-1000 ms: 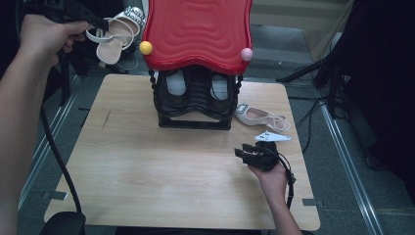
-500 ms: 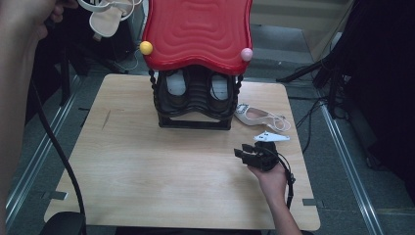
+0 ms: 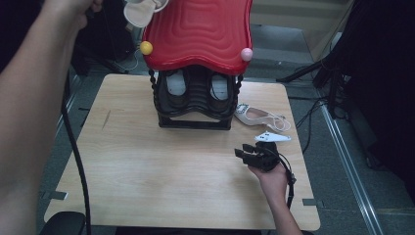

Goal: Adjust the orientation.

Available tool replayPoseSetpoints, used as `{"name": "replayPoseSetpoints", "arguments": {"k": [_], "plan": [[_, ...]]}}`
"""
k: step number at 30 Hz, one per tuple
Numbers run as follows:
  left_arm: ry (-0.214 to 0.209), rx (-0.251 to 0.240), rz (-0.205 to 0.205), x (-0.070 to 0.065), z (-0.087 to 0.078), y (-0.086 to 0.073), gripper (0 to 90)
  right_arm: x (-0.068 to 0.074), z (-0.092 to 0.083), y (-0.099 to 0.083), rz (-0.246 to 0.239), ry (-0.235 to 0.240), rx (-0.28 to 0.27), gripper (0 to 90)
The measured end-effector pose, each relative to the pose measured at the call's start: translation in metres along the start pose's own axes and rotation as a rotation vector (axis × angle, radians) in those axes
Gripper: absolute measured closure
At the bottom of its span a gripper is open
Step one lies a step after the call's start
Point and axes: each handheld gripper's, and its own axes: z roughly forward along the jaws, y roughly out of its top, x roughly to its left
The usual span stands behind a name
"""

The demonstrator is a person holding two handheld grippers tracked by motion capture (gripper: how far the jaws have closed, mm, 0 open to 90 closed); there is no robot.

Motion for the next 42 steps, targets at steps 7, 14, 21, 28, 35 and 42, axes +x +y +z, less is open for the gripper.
{"name": "replayPoseSetpoints", "arguments": {"k": [7, 14, 21, 28, 35, 42], "plan": [[-0.028, 0.021, 0.001, -0.003, 0.034, -0.007, 82.5, -0.001, -0.003, -0.002, 0.001, 0.005, -0.002, 57.6], [-0.049, 0.029, -0.02, -0.001, 0.039, -0.014, 82.1, 0.0, -0.003, -0.002, -0.005, 0.0, -0.003, 57.6], [-0.055, 0.068, 0.011, -0.007, 0.045, -0.023, 82.0, 0.003, -0.001, -0.002, -0.006, 0.002, 0.001, 57.6], [-0.031, 0.098, 0.054, -0.011, 0.056, -0.034, 81.9, 0.003, -0.001, -0.001, -0.009, 0.004, 0.002, 57.6], [-0.021, 0.098, 0.06, -0.008, 0.059, -0.04, 80.9, 0.003, -0.001, -0.001, -0.011, 0.002, -0.001, 57.6], [-0.016, 0.106, 0.072, -0.008, 0.055, -0.038, 73.9, 0.003, -0.002, -0.001, -0.006, -0.002, -0.001, 57.6]]}}
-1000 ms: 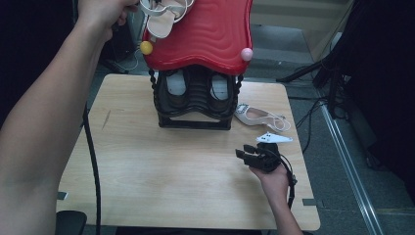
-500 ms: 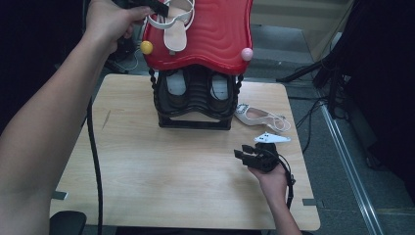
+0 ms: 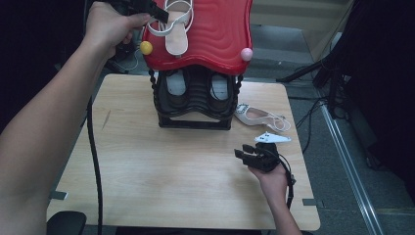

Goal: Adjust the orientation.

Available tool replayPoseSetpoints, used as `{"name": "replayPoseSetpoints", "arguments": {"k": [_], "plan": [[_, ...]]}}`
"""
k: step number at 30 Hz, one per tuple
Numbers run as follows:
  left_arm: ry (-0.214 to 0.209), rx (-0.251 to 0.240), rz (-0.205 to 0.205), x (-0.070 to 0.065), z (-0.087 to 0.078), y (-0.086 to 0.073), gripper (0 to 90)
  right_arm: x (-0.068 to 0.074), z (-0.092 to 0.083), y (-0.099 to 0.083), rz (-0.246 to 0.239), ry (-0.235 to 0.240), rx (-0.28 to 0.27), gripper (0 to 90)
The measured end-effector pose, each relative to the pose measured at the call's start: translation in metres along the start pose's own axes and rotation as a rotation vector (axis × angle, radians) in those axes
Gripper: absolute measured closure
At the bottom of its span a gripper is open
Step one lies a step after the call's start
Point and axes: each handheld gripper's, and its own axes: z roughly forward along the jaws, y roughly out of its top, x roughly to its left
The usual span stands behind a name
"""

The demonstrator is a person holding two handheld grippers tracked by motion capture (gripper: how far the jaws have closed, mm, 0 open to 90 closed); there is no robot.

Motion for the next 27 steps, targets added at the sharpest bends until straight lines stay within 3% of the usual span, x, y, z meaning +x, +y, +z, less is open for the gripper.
{"name": "replayPoseSetpoints", "arguments": {"k": [3, 8, 13, 18, 24, 27], "plan": [[0.02, 0.005, 0.023, -0.002, -0.004, 0.001, 69.7, -0.001, -0.001, 0.0, 0.003, -0.002, -0.001, 57.6], [0.019, 0.011, 0.025, 0.0, -0.012, 0.003, 64.0, -0.002, -0.001, -0.001, 0.002, -0.005, -0.005, 57.6], [0.046, 0.001, 0.04, 0.001, -0.019, 0.002, 56.8, -0.002, -0.002, -0.001, 0.006, -0.006, -0.005, 57.6], [0.05, -0.006, 0.055, 0.005, -0.029, -0.001, 55.5, -0.003, -0.001, -0.001, 0.008, -0.008, -0.003, 57.6], [0.06, -0.025, 0.045, 0.014, -0.041, -0.003, 53.5, -0.003, -0.001, -0.001, 0.007, -0.009, -0.004, 57.7], [0.085, -0.021, 0.048, 0.019, -0.046, -0.005, 52.2, -0.003, -0.001, -0.001, 0.007, -0.01, -0.003, 57.6]]}}
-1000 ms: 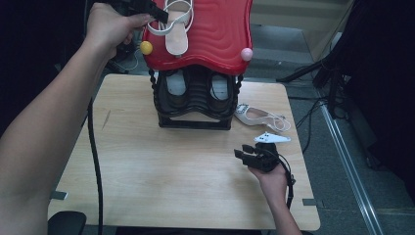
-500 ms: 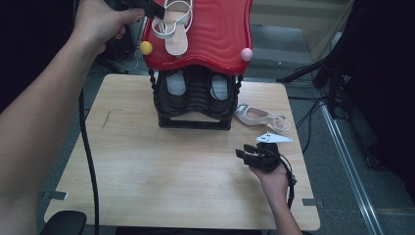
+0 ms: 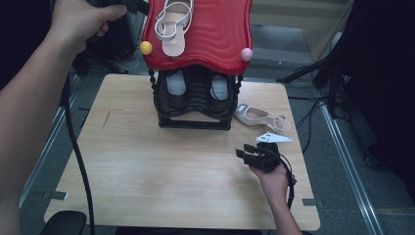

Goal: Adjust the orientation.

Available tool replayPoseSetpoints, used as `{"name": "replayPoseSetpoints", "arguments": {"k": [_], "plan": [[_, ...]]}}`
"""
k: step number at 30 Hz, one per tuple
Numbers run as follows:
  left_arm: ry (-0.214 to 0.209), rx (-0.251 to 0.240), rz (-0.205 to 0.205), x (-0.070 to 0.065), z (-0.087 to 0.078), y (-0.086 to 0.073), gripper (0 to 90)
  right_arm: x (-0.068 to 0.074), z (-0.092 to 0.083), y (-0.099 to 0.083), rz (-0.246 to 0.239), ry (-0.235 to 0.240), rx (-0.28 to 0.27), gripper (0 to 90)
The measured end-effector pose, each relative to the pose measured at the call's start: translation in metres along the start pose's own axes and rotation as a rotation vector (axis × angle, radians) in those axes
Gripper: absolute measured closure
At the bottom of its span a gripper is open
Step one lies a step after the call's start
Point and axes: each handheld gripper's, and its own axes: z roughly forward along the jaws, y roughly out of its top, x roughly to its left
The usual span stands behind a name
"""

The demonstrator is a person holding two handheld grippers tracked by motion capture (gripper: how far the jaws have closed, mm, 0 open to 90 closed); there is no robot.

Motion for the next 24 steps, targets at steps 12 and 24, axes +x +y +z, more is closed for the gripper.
{"name": "replayPoseSetpoints", "arguments": {"k": [12, 24], "plan": [[0.007, 0.015, -0.031, 0.029, 0.008, -0.034, 50.5, 0.0, 0.001, 0.0, 0.001, 0.0, 0.002, 57.7], [-0.001, 0.035, -0.06, 0.055, 0.024, -0.073, 49.7, 0.0, 0.001, 0.001, 0.003, -0.002, -0.005, 57.6]]}}
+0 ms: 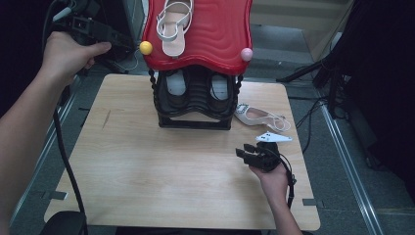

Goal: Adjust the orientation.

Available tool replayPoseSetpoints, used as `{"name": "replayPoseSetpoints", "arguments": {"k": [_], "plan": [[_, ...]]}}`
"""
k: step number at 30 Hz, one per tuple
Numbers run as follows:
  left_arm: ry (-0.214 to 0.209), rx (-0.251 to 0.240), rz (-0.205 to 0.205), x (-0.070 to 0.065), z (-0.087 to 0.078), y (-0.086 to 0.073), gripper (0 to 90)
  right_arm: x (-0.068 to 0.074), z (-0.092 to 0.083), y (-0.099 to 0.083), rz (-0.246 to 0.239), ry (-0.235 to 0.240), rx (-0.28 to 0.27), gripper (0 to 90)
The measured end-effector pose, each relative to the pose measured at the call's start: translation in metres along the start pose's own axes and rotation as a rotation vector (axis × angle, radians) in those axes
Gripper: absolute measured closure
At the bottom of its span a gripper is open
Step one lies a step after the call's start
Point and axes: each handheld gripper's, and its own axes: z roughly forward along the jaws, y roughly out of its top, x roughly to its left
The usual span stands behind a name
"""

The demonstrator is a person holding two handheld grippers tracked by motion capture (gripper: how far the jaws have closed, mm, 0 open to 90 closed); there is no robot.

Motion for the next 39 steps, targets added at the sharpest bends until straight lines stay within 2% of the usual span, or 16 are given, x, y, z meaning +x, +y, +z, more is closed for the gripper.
{"name": "replayPoseSetpoints", "arguments": {"k": [4, 8, 10, 12, 14, 20, 21, 23, 26, 35, 39], "plan": [[0.003, -0.008, -0.008, 0.007, 0.004, -0.012, 49.6, 0.0, 0.0, 0.0, 0.01, -0.004, 0.0, 58.0], [0.008, 0.001, 0.002, 0.012, 0.01, -0.024, 49.3, 0.0, -0.001, 0.0, 0.007, -0.007, -0.004, 58.5], [-0.007, -0.017, -0.002, 0.014, 0.011, -0.03, 49.4, -0.001, -0.001, 0.0, 0.005, -0.009, -0.005, 58.8], [-0.027, -0.014, -0.015, 0.017, 0.014, -0.036, 49.6, -0.001, -0.001, 0.0, 0.003, -0.01, -0.008, 59.2], [-0.009, -0.01, -0.002, 0.019, 0.018, -0.042, 49.9, -0.001, -0.001, 0.0, 0.006, -0.009, -0.008, 60.1], [-0.011, 0.004, -0.016, 0.022, 0.029, -0.062, 49.7, -0.002, -0.001, 0.0, 0.016, 0.001, -0.008, 65.0], [0.002, -0.005, -0.014, 0.022, 0.031, -0.065, 49.1, -0.002, -0.001, 0.0, 0.02, 0.004, -0.005, 65.7], [-0.003, -0.017, -0.017, 0.022, 0.033, -0.074, 47.7, -0.001, -0.001, 0.001, 0.011, -0.007, -0.002, 67.1], [-0.011, 0.01, -0.016, 0.024, 0.04, -0.085, 48.1, -0.001, -0.001, 0.002, 0.01, -0.011, -0.003, 68.3], [-0.036, 0.034, -0.043, 0.035, 0.05, -0.116, 47.8, -0.004, -0.001, 0.002, 0.026, -0.011, -0.001, 71.7], [-0.027, 0.046, -0.047, 0.036, 0.059, -0.135, 47.6, -0.006, -0.001, 0.002, 0.036, -0.005, 0.001, 74.9]]}}
